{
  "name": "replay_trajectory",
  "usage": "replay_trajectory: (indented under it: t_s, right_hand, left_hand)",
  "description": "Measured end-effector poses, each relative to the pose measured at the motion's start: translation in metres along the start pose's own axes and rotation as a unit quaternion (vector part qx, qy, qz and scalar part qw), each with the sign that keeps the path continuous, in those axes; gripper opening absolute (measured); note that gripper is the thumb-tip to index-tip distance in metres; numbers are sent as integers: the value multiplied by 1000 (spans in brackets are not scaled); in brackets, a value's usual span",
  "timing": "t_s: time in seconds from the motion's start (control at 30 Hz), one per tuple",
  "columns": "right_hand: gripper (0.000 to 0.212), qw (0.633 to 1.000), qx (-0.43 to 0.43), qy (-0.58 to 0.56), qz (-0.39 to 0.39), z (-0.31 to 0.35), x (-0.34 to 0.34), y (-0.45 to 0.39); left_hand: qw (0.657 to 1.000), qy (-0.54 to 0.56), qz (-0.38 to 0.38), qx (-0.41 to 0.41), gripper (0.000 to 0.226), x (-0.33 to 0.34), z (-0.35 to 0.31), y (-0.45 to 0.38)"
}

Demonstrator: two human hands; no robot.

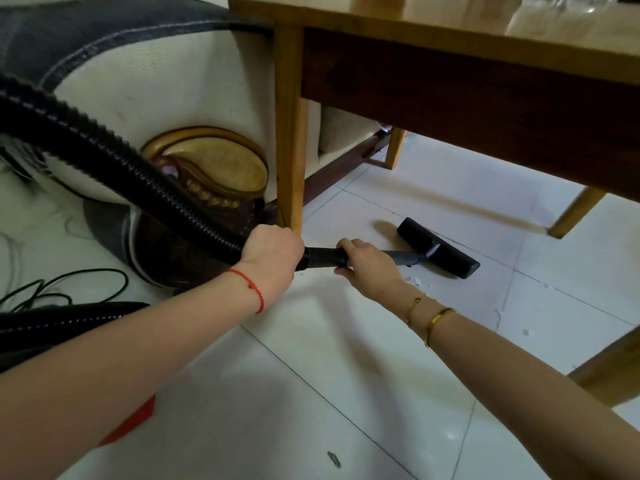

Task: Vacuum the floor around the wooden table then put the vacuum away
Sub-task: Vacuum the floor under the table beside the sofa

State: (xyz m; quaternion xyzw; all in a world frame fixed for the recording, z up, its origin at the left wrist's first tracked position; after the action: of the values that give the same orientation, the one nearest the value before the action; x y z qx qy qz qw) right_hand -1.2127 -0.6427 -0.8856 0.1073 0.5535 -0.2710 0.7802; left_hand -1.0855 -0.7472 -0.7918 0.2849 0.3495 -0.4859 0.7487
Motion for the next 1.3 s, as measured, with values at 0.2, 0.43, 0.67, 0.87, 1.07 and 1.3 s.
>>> replay_trajectory:
  t_s: [0.2,0.43,0.67,0.87,1.07,1.3]
  right_hand:
    - [38,997,-63,30,-13,62,-1,-7]
    - [27,997,9,76,-4,39,-7,-8]
    - [32,992,81,97,8,-55,-11,-10]
    - [27,990,124,60,22,-146,-28,-8]
    - [23,990,135,46,7,-198,-43,-1]
    - [21,991,107,76,10,-209,-47,-4]
  left_hand:
    - [1000,-1,9,-8,21,4,14,10]
    - [1000,25,0,-11,22,6,-15,-18]
    - [997,69,-17,8,22,-11,-84,-84]
    - [989,130,-42,57,24,-41,-147,-132]
    - [983,160,-43,80,20,-62,-185,-162]
    - [977,185,-62,84,20,-63,-188,-166]
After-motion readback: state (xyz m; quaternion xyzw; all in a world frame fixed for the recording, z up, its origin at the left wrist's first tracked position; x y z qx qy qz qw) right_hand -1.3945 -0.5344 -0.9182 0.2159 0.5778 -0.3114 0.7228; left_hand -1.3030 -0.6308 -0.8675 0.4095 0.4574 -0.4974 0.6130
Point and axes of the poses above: each hand's wrist, its own y-axis away from the middle knuckle, its own x-axis out of the palm, z = x × y, the point moved 2 cm from there along -y, towards the middle knuckle, and after that the axes turned 9 degrees about -y, right-handed, at the moved point
